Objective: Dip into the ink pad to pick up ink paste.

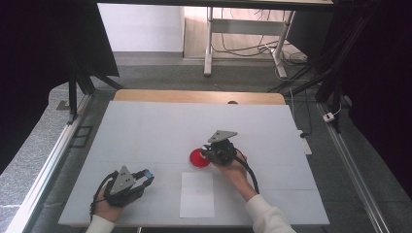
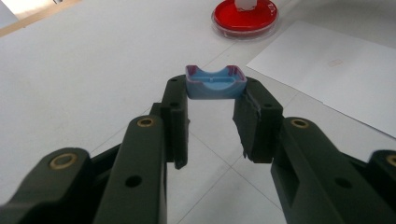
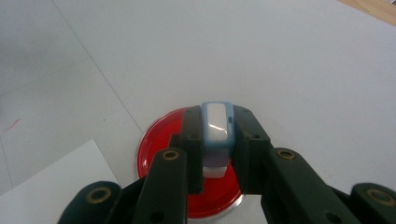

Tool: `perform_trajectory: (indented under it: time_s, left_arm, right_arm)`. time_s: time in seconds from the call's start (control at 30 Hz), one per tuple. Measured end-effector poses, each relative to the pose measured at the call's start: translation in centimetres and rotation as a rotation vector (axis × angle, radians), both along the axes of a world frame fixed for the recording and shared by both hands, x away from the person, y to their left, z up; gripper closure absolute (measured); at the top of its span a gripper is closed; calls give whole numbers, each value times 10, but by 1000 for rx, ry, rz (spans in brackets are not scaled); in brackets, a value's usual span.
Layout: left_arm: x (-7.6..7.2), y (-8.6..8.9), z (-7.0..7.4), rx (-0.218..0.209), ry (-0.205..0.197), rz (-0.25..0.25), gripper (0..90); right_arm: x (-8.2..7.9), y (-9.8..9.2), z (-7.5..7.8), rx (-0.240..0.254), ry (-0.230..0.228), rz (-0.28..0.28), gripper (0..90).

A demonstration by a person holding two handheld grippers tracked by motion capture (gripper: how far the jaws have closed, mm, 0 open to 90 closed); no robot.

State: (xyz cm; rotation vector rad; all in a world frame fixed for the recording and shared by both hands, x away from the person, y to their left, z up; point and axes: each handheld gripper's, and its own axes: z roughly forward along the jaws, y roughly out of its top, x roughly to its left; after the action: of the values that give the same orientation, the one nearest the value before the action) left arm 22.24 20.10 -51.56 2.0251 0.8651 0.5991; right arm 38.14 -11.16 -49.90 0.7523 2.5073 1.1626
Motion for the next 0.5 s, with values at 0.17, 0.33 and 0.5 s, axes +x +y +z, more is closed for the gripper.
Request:
perform_trajectory:
  time_s: [0.17,0.33,0.5]
  left_arm:
    - [0,0,0,-2,-1,2,657]
    - [-1,-1,1,5,-2,0,657]
    - [-1,0,1,1,-3,-1,657]
  right_arm:
    - [0,1,-1,-25,3,1,753]
    - [-1,2,-2,-31,-3,1,754]
    - [-1,2,-2,-30,-2,-2,754]
